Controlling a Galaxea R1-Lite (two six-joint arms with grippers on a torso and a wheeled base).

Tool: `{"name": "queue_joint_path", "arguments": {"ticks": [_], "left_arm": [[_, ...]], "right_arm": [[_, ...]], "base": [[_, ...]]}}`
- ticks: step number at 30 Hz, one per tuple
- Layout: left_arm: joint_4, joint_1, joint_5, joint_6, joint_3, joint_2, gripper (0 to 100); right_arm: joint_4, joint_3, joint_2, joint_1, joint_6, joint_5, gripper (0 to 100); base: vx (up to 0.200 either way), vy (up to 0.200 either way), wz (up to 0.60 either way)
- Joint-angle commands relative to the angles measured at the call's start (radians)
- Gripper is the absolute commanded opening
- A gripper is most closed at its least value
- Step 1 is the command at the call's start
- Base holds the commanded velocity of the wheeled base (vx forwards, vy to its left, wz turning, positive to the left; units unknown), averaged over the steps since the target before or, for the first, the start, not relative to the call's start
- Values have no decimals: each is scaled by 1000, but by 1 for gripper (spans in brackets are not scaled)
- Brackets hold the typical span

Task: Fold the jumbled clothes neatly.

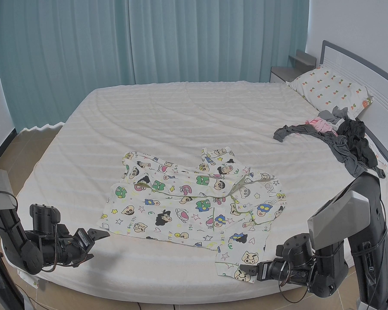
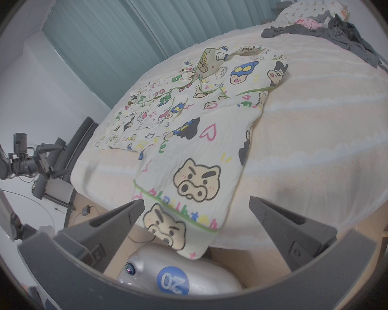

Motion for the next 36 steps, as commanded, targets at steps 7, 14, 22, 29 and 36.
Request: {"name": "queue_joint_path", "arguments": {"ticks": [7,14,22,29,36], "left_arm": [[-65,-3,25,-4,12,74,100],[-65,-3,25,-5,10,72,100],[-65,-3,25,-5,10,74,100],[-67,-7,41,6,2,74,100],[-51,-50,148,3,-136,138,100]], "right_arm": [[-8,-39,42,18,3,17,100],[-8,-85,44,15,15,38,100],[-8,-94,41,12,45,42,0],[-8,-59,27,-2,45,32,0],[-8,1,-1,-66,45,31,0]], "base": [[0,0,0],[0,0,0],[0,0,0],[0,0,0],[0,0,0]]}}
